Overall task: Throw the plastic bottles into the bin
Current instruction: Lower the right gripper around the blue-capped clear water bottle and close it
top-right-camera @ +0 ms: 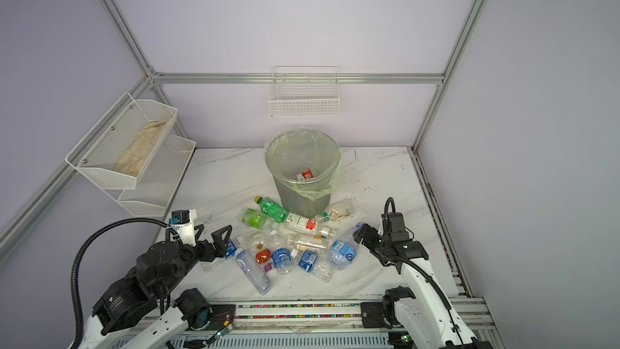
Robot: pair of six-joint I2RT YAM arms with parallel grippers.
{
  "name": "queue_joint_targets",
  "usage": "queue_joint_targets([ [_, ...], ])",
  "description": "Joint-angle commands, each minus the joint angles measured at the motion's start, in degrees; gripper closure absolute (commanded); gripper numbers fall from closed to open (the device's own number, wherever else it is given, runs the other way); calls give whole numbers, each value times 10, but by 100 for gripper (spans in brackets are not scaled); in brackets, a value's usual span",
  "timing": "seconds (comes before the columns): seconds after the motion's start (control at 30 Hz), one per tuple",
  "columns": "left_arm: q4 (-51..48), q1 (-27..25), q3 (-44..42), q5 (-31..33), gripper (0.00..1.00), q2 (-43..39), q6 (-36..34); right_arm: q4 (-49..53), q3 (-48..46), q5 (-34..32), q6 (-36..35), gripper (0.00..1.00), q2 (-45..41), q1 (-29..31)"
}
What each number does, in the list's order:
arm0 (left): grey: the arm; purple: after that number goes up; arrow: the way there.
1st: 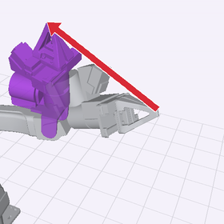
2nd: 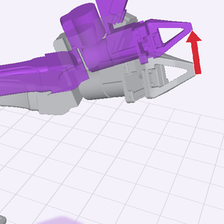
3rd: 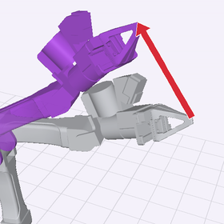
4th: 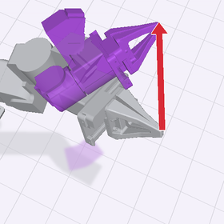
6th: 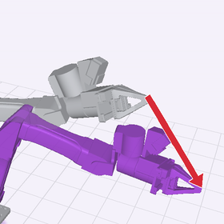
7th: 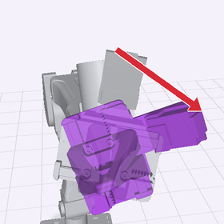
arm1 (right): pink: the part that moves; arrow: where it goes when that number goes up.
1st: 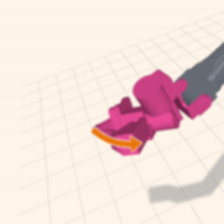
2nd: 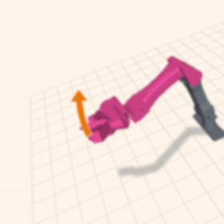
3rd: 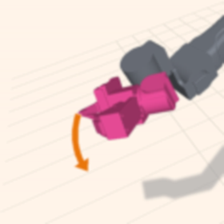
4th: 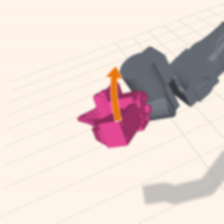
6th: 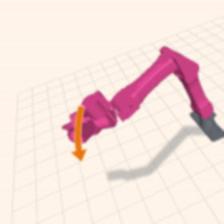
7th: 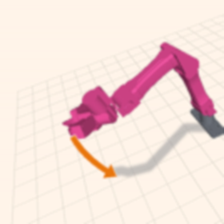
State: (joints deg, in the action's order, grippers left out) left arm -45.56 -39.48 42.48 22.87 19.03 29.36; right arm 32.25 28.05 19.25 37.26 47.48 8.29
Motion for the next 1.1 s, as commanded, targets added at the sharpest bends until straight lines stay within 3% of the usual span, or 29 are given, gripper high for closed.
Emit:
queue_joint_targets([
  [0.0,0,2,-14,16,0,-12,-4,-41,-16,-5,25,7,10,23],
  [0.47,-35,2,8,25,0,-32,-36,-164,-41,-63,105,10,106,139],
  [1.07,-15,2,-6,13,0,-27,-48,-192,-63,-105,145,39,123,162],
])
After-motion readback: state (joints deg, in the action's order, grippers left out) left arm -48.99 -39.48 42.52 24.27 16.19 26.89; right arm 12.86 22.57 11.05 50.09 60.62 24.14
